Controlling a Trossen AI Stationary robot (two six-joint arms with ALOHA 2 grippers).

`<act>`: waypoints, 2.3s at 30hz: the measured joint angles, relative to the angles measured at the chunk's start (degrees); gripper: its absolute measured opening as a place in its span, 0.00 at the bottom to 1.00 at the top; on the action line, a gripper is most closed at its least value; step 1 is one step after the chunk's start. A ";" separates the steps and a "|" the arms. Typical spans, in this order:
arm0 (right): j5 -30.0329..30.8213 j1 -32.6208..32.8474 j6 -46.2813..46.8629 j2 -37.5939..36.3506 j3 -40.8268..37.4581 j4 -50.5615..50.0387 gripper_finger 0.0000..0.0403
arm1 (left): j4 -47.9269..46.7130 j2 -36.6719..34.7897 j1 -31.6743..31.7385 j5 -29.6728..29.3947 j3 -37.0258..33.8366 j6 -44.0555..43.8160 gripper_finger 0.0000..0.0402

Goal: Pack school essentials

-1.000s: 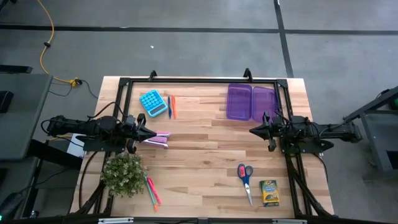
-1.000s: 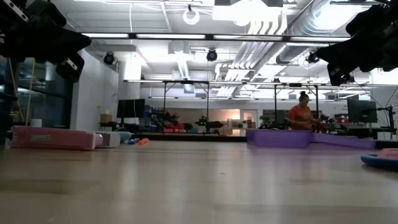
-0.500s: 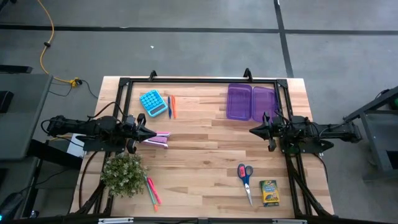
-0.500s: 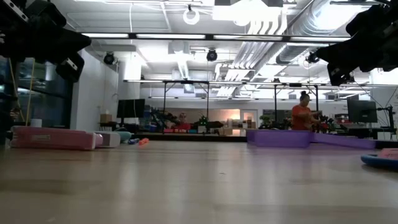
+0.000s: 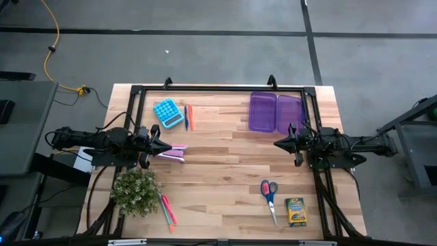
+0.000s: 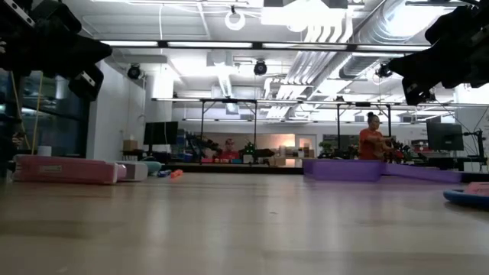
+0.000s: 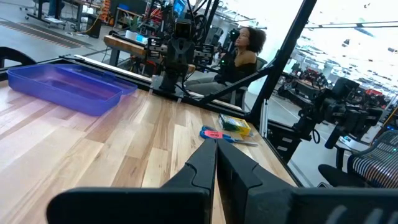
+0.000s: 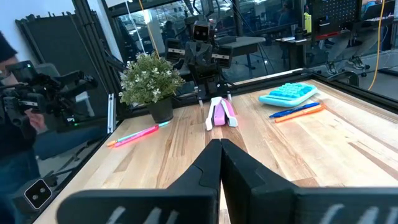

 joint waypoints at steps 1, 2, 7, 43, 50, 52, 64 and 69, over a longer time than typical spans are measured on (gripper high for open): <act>0.01 0.02 0.00 0.00 0.00 0.00 0.00 | -0.01 0.00 -0.01 0.01 0.00 0.00 0.01; 0.00 0.00 0.00 0.01 0.00 0.01 0.00 | 0.01 0.00 0.00 0.01 0.00 0.00 0.01; 0.00 0.01 -0.01 0.00 0.00 0.00 0.00 | 3.44 0.13 0.00 -3.78 0.00 -7.25 0.01; 0.00 0.01 -0.02 0.02 0.00 0.00 0.00 | 9.92 32.30 -2.18 -6.92 34.84 4.10 0.00; 0.55 0.02 0.00 0.02 0.00 0.01 0.00 | 9.86 31.65 -2.14 -8.13 34.75 1.08 0.00; 1.31 0.00 0.68 0.02 0.00 0.43 0.00 | 9.90 31.63 -2.16 -9.67 34.75 0.18 0.00; 17.96 -0.02 19.81 0.00 0.01 34.30 0.00 | 9.76 31.75 -2.14 -15.20 34.75 -0.22 0.00; 16.26 -0.02 10.96 2.04 2.98 42.47 0.00 | 9.76 31.71 -2.14 -15.77 34.75 -0.14 0.00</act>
